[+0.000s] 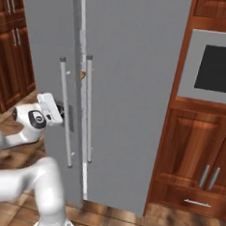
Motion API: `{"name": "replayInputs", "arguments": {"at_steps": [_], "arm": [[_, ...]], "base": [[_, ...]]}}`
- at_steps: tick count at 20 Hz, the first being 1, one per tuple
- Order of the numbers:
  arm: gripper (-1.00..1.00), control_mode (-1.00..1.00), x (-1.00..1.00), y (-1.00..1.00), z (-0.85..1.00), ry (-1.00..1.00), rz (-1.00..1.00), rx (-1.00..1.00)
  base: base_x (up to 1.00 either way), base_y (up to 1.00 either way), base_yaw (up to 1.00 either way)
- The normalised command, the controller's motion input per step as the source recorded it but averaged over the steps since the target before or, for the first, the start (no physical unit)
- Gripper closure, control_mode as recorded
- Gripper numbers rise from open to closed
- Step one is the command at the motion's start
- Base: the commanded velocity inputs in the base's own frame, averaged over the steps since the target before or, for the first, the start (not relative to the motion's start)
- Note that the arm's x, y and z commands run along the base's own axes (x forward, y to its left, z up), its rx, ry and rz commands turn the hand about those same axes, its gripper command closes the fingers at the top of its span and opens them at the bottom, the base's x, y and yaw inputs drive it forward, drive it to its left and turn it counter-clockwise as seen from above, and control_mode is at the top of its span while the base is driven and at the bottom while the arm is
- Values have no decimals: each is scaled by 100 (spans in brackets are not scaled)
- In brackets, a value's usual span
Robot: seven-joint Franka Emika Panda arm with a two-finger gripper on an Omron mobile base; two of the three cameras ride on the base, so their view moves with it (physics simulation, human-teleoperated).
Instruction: There's a chicken drumstick in the fridge that needs to be moved to the freezer for freezing. Pick up the chicken drumstick from the fridge, place it on any shelf in the freezer, and close the fridge and freezer doors when done.
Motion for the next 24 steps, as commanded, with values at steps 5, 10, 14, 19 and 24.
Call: {"name": "replayInputs", "arguments": {"at_steps": [5,10,14,19,24], "arm": [[-100,-100,59,-85,0,0,0,13],[-100,-100,67,-68,0,0,0,12],[-100,-100,66,-67,0,0,0,13],[-100,-100,62,-66,0,0,0,13],[-100,-100,1,-44,8,-1,0,10]], "base": [[0,0,0],[0,0,0],[0,0,0],[0,0,0],[0,0,0]]}}
